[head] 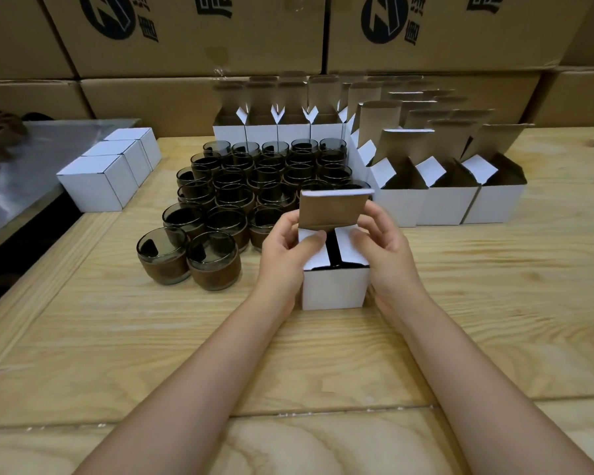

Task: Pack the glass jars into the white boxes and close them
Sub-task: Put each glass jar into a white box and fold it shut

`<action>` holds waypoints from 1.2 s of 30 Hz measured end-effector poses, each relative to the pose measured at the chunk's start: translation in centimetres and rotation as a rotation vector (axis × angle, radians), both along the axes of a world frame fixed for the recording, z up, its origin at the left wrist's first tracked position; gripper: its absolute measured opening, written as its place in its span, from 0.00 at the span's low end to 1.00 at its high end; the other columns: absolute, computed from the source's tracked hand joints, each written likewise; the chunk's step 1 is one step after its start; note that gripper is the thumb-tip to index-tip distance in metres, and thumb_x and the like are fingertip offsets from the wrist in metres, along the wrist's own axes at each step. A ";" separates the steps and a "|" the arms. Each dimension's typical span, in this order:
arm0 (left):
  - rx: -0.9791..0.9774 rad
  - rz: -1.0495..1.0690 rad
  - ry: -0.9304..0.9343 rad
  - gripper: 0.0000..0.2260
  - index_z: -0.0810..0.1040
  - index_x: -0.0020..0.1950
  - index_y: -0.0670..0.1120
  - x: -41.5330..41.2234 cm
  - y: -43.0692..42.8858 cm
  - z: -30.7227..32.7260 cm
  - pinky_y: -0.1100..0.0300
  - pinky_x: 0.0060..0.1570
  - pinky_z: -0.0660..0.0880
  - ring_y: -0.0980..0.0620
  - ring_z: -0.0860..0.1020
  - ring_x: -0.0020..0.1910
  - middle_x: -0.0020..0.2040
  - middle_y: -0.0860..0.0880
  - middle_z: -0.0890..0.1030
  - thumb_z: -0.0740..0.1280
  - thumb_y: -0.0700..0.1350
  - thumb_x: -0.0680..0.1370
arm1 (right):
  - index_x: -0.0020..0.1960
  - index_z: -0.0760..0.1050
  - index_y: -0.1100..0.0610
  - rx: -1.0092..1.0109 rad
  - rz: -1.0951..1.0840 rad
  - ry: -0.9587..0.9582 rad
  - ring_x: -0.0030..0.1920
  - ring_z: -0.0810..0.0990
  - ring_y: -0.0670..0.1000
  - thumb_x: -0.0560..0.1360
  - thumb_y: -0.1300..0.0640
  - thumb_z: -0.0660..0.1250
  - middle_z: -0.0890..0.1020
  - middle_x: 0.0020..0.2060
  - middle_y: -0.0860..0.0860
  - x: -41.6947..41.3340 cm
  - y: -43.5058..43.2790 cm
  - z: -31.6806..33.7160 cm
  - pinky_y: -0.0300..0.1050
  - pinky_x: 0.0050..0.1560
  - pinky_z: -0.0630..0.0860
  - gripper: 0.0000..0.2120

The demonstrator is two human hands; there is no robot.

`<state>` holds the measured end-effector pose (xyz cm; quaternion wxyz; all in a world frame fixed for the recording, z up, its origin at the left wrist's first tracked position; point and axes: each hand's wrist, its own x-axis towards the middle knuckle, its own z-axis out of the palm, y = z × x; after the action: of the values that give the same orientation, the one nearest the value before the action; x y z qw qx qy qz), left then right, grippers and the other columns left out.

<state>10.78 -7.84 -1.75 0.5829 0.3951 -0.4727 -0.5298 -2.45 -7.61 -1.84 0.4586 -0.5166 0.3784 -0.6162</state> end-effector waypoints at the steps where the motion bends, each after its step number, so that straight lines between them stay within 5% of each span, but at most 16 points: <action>1: -0.004 0.006 0.001 0.10 0.78 0.52 0.47 0.0 0.0 0.0 0.47 0.53 0.75 0.45 0.79 0.48 0.47 0.45 0.82 0.65 0.33 0.77 | 0.54 0.77 0.46 -0.019 0.011 -0.011 0.49 0.81 0.47 0.77 0.70 0.60 0.83 0.48 0.45 0.0 0.0 0.0 0.42 0.48 0.77 0.20; 4: -0.013 0.037 0.009 0.09 0.79 0.50 0.48 -0.2 0.3 0.0 0.51 0.50 0.76 0.49 0.79 0.46 0.44 0.48 0.82 0.63 0.36 0.79 | 0.54 0.76 0.54 -0.051 0.097 -0.003 0.54 0.78 0.54 0.75 0.69 0.64 0.81 0.51 0.52 -0.6 0.0 0.0 0.53 0.56 0.75 0.13; 6: -0.001 0.059 0.015 0.09 0.79 0.47 0.49 -0.2 0.3 0.0 0.55 0.46 0.75 0.52 0.78 0.44 0.42 0.52 0.82 0.62 0.37 0.80 | 0.53 0.75 0.55 -0.089 0.182 0.083 0.55 0.76 0.54 0.72 0.64 0.68 0.79 0.52 0.52 -1.2 0.1 0.1 0.51 0.55 0.73 0.12; 12: 0.042 0.074 0.075 0.14 0.80 0.42 0.51 -0.3 0.3 -0.2 0.52 0.42 0.73 0.45 0.78 0.44 0.43 0.46 0.82 0.59 0.37 0.80 | 0.50 0.76 0.43 -0.085 0.312 0.230 0.56 0.74 0.51 0.65 0.47 0.70 0.77 0.53 0.43 -1.6 0.7 0.8 0.45 0.51 0.72 0.14; 16: 0.024 0.071 0.048 0.16 0.80 0.41 0.53 -0.3 0.3 -0.3 0.50 0.43 0.72 0.45 0.77 0.46 0.45 0.48 0.81 0.58 0.38 0.80 | 0.47 0.77 0.43 -0.061 0.308 0.240 0.58 0.74 0.54 0.63 0.48 0.70 0.76 0.53 0.43 -1.7 0.6 0.7 0.48 0.52 0.71 0.13; 24: 0.029 0.053 0.086 0.16 0.80 0.42 0.50 -0.2 0.2 -0.5 0.53 0.45 0.73 0.46 0.77 0.47 0.45 0.50 0.81 0.55 0.38 0.79 | 0.45 0.81 0.43 -0.071 0.301 0.318 0.63 0.72 0.46 0.60 0.50 0.73 0.72 0.61 0.48 -2.1 0.5 0.4 0.39 0.55 0.72 0.13; 29: 0.012 -0.078 0.157 0.12 0.77 0.47 0.45 0.1 0.2 -0.6 0.57 0.41 0.77 0.49 0.78 0.45 0.46 0.49 0.81 0.58 0.49 0.72 | 0.45 0.81 0.44 -0.073 0.340 0.314 0.62 0.72 0.45 0.61 0.51 0.73 0.71 0.61 0.47 -2.3 0.5 0.4 0.39 0.55 0.73 0.12; 33: -0.033 -0.095 0.108 0.11 0.76 0.48 0.45 0.2 0.2 -1.1 0.56 0.40 0.76 0.51 0.78 0.43 0.46 0.49 0.79 0.63 0.42 0.66 | 0.45 0.83 0.48 -0.025 0.389 0.263 0.65 0.71 0.47 0.66 0.54 0.70 0.70 0.62 0.48 -2.6 0.4 0.2 0.48 0.62 0.70 0.08; 36: -0.027 -0.083 0.109 0.13 0.77 0.47 0.46 0.3 0.0 -1.2 0.60 0.37 0.77 0.54 0.79 0.40 0.44 0.51 0.80 0.63 0.39 0.64 | 0.44 0.85 0.52 0.065 0.435 0.161 0.62 0.72 0.45 0.71 0.56 0.61 0.71 0.60 0.46 -2.7 0.1 0.0 0.44 0.60 0.71 0.13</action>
<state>11.12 -7.80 -3.00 0.5904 0.3378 -0.4633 -0.5680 -5.15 -7.46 -1.84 0.5653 -0.6183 0.3131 -0.4474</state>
